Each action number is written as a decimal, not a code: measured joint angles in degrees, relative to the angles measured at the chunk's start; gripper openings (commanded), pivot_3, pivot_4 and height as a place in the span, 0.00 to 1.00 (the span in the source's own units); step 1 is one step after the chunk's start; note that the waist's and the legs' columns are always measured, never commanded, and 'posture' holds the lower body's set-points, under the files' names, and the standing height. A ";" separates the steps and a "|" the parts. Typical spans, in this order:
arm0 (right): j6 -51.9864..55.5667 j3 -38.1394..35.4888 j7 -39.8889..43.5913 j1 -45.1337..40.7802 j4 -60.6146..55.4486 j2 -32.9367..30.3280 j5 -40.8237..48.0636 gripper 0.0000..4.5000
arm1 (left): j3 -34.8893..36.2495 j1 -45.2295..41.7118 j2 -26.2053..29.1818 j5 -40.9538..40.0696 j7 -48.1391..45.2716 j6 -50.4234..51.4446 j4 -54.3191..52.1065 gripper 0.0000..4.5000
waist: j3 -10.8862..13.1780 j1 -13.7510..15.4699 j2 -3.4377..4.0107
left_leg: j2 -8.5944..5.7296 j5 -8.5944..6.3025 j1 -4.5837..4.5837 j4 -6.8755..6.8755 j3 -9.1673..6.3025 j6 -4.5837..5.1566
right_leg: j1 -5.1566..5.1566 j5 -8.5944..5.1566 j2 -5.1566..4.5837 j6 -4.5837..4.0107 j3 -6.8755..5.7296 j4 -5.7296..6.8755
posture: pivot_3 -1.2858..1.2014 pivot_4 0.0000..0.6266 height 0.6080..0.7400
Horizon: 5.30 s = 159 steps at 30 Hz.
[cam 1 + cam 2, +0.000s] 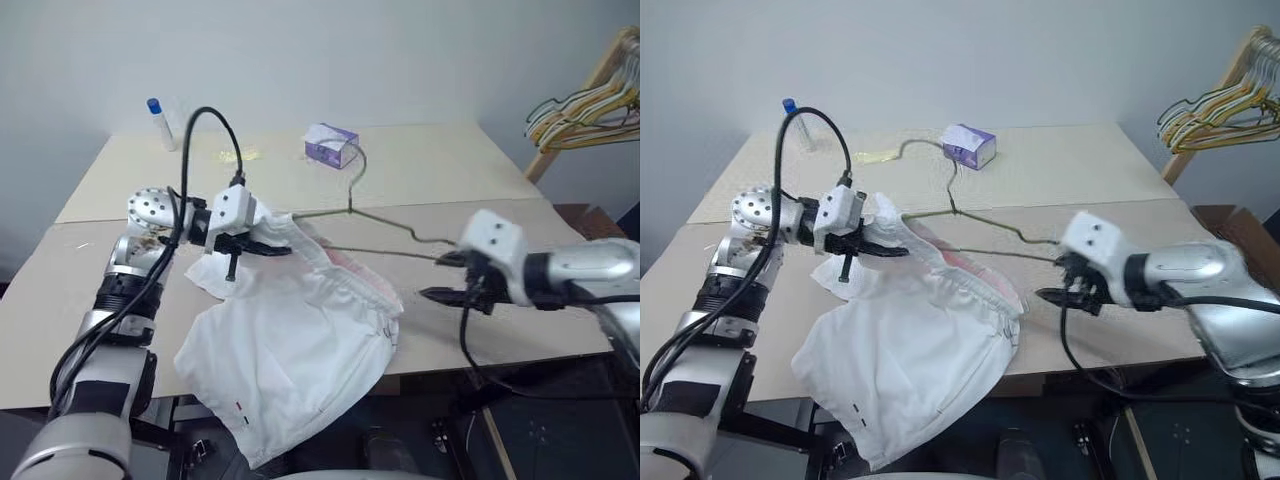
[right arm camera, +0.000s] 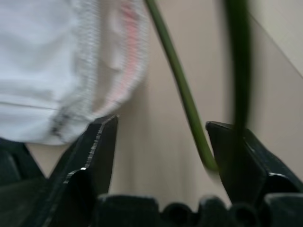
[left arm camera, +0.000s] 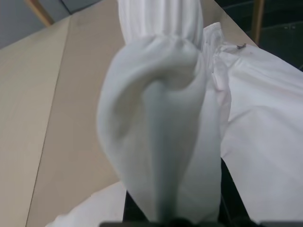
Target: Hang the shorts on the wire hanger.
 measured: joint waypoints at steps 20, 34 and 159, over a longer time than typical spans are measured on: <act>0.26 8.57 -15.77 10.43 1.46 29.68 6.02 0.79 | 1.75 2.54 0.45 -0.97 4.17 3.58 -2.63 0.00 | -0.13 -1.70 -0.13 | -0.01 0.00 0.19 -0.02 -0.03 0.00 | 0.12 0.00 0.01 0.01 0.13 0.06 | 0.51 0.00 1.00; 0.29 7.17 -19.21 9.01 7.12 28.73 6.37 0.01 | 1.76 6.62 3.22 -2.41 4.13 5.25 -7.31 0.00 | -0.14 -1.51 -0.13 | 0.00 0.00 0.21 -0.02 -0.02 0.00 | 0.12 0.00 0.02 0.01 0.12 0.08 | 0.52 0.00 1.00; 35.19 -37.20 -33.96 0.79 -0.15 28.68 -0.68 0.00 | 18.24 0.70 -13.89 -32.80 32.26 38.63 -28.51 0.99 | -0.59 -2.50 0.52 | -0.07 -0.04 0.20 0.21 -0.05 -0.01 | 0.15 0.02 0.00 0.06 0.30 0.20 | 0.46 0.00 1.00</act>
